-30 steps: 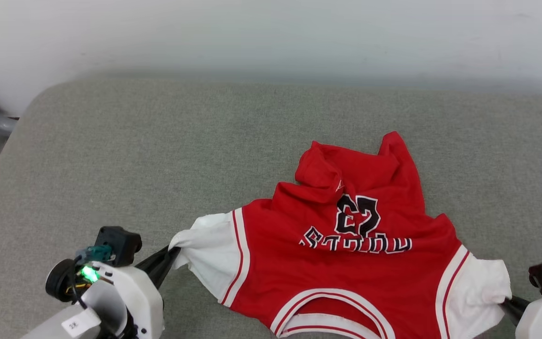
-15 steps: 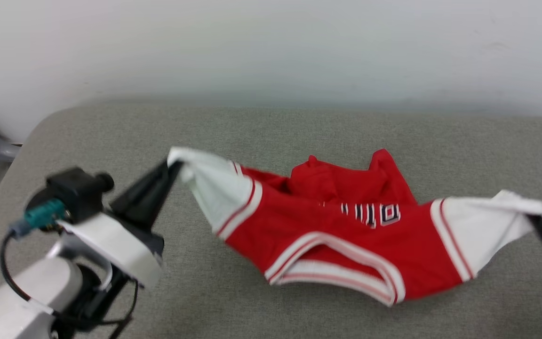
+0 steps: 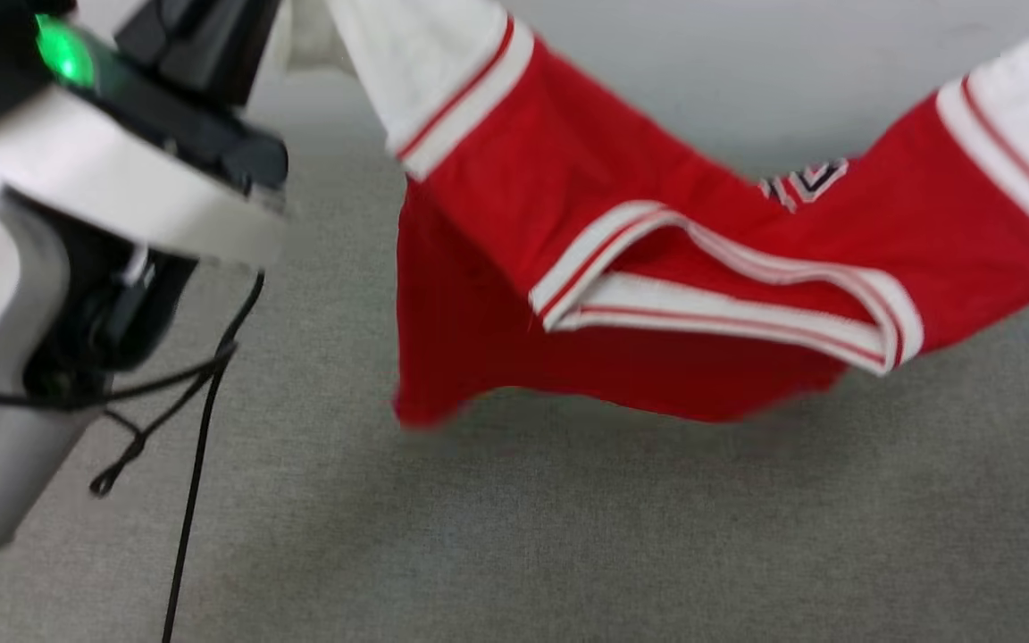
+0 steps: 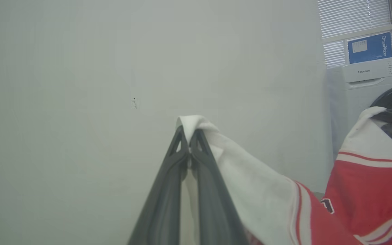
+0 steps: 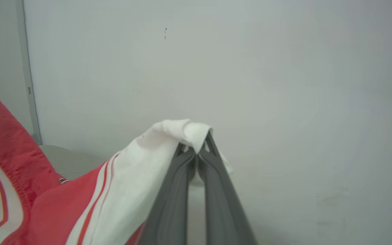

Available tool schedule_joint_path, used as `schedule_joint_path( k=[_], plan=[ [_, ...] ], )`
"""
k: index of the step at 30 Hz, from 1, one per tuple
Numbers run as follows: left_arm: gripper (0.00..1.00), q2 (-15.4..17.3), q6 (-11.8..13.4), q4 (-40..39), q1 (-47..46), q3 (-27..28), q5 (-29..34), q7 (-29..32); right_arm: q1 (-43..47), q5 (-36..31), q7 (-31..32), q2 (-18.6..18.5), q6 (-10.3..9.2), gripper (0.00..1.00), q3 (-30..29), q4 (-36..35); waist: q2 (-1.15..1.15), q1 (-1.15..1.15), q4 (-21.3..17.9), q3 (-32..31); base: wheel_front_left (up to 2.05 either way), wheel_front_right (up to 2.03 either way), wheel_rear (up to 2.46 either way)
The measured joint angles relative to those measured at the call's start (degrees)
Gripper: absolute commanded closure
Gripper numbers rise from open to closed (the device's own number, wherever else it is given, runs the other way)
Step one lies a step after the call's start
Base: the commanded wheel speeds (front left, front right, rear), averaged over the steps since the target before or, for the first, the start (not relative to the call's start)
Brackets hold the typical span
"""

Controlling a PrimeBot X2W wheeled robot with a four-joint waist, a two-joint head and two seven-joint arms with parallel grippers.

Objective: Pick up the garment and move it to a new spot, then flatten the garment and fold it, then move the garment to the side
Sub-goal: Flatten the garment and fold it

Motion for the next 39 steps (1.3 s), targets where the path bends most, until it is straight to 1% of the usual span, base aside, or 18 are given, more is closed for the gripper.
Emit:
schedule_joint_path(
  k=[3, 7, 13, 17, 22, 25, 29, 32, 35, 39],
  plan=[
    [1.0, -3.1, -1.13, 3.77, -5.28, 0.62, -0.56, 0.19, -7.52, 0.12, -0.75, -0.1, 0.01, 1.0, 2.54, 2.59, 0.0, 0.0, -0.12, 2.43, 0.0, 0.0, 0.0],
    [1.0, -5.94, -2.9, 10.8, -13.51, 1.76, 0.35, -0.34, -18.07, -0.97, -2.35, 0.19, 0.01, 1.0, 5.79, 7.54, 0.0, 0.01, -0.31, 6.47, 0.0, 0.0, 0.0],
    [1.0, -9.9, -4.83, 21.83, -26.4, 2.61, 2.9, -1.62, -35.16, -4.38, -6.0, 1.45, 0.0, 1.0, 9.88, 18.08, 0.0, 0.01, -0.78, 13.1, 0.0, 0.0, 0.0],
    [1.0, -11.11, -5.79, 28.35, -34.26, 3.31, 4.98, -2.63, -45.6, -6.32, -8.71, 2.63, 0.01, 1.0, 12.67, 26.33, 0.0, 0.01, -1.27, 17.31, 0.0, 0.0, 0.0],
    [1.0, -12.94, -6.49, 36.63, -42.25, 5.01, 5.36, -4.66, -56.25, -8.37, -12.49, 3.0, 0.01, 1.0, 15.71, 35.65, 0.0, 0.01, -1.9, 21.89, 0.0, 0.0, 0.0],
    [1.0, -13.1, -7.44, 41.42, -45.79, 5.84, 5.38, -5.66, -61.78, -9.89, -14.81, 3.28, 0.01, 1.0, 17.03, 40.67, 0.0, 0.02, -2.35, 24.26, 0.0, 0.0, 0.0],
    [1.0, -13.78, -8.62, 45.41, -47.51, 6.22, 5.86, -7.3, -65.91, -10.47, -17.66, 3.56, 0.01, 1.0, 18.56, 46.69, 0.0, 0.02, -2.76, 26.77, 0.0, 0.0, 0.0],
    [1.0, -14.32, -9.66, 47.41, -47.61, 6.47, 5.76, -8.03, -67.31, -10.11, -19.48, 3.99, 0.01, 1.0, 20.15, 49.62, 0.0, 0.01, -2.77, 28.02, 0.0, 0.0, 0.0],
    [1.0, -14.57, -10.57, 48.99, -46.61, 6.83, 5.52, -8.68, -66.95, -9.21, -21.71, 4.37, 0.01, 1.0, 22.1, 52.07, 0.0, 0.01, -2.67, 28.77, 0.0, 0.0, 0.0],
    [1.0, -14.79, -11.62, 49.97, -41.9, 8.11, 4.79, -9.18, -64.36, -7.24, -24.98, 4.83, 0.01, 1.0, 24.12, 54.26, 0.0, 0.01, -2.96, 28.64, 0.0, 0.0, 0.0]
  ],
)
